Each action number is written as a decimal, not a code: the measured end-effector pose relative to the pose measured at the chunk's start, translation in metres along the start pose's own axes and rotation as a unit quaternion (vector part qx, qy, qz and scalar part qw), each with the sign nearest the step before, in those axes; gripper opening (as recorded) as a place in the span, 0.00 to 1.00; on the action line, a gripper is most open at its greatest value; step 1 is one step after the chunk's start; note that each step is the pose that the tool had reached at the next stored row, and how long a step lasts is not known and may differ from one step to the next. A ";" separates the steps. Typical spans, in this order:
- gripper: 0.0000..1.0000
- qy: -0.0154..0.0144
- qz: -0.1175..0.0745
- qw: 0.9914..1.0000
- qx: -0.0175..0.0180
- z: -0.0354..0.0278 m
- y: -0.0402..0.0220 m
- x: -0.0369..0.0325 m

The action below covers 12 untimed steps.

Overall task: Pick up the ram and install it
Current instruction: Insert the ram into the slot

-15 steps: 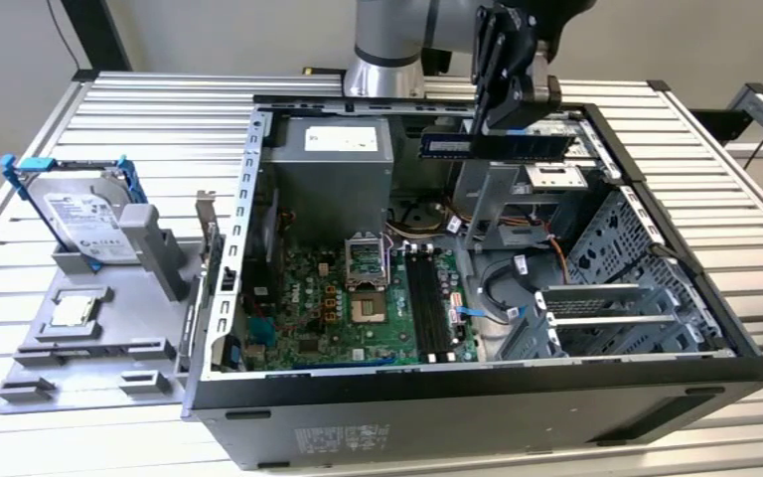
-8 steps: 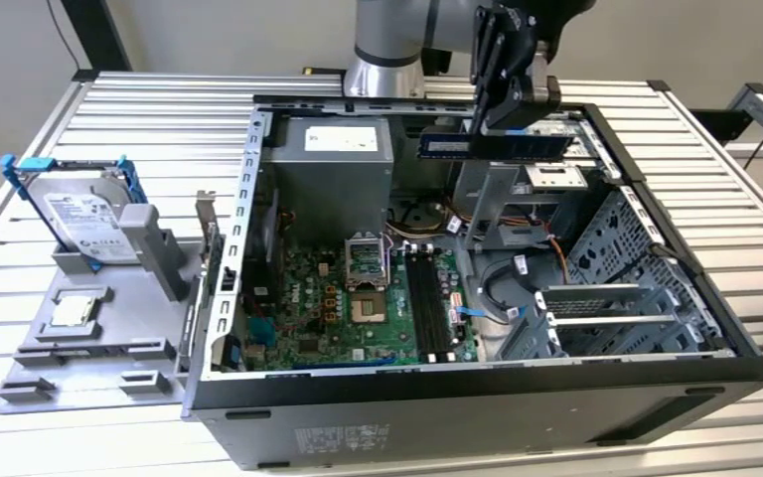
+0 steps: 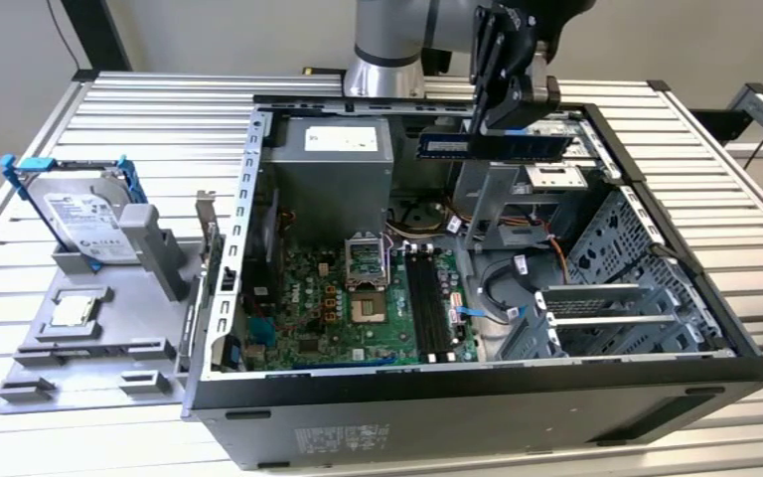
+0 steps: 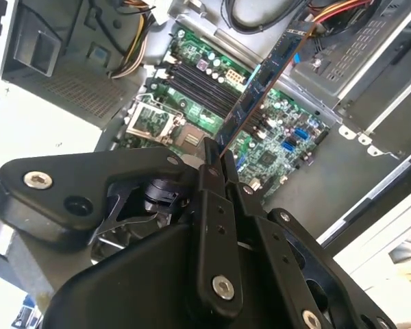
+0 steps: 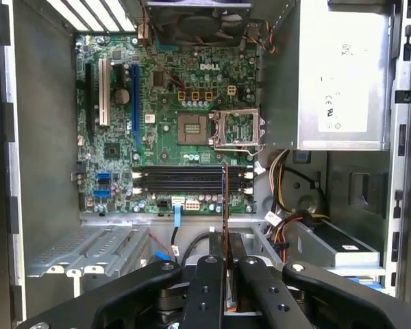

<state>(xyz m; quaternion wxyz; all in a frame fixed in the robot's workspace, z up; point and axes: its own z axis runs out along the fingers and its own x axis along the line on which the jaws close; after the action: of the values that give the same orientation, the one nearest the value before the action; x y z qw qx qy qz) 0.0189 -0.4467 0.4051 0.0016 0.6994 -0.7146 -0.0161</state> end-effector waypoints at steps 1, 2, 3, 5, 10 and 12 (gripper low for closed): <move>0.00 0.000 0.000 1.000 0.000 0.0000 0.0000 0.0000; 0.00 0.000 0.000 1.000 0.000 0.0000 0.0000 0.0000; 0.00 0.000 0.000 1.000 -0.001 0.0000 0.0000 0.0000; 0.00 0.000 0.004 1.000 0.000 0.0000 0.0000 0.0000; 0.00 -0.001 0.025 1.000 0.000 0.0000 -0.0001 0.0000; 0.00 -0.001 0.037 0.999 0.000 0.0000 0.0000 0.0000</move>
<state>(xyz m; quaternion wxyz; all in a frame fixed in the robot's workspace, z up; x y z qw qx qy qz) 0.0189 -0.4467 0.4051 0.0014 0.6727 -0.7397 -0.0165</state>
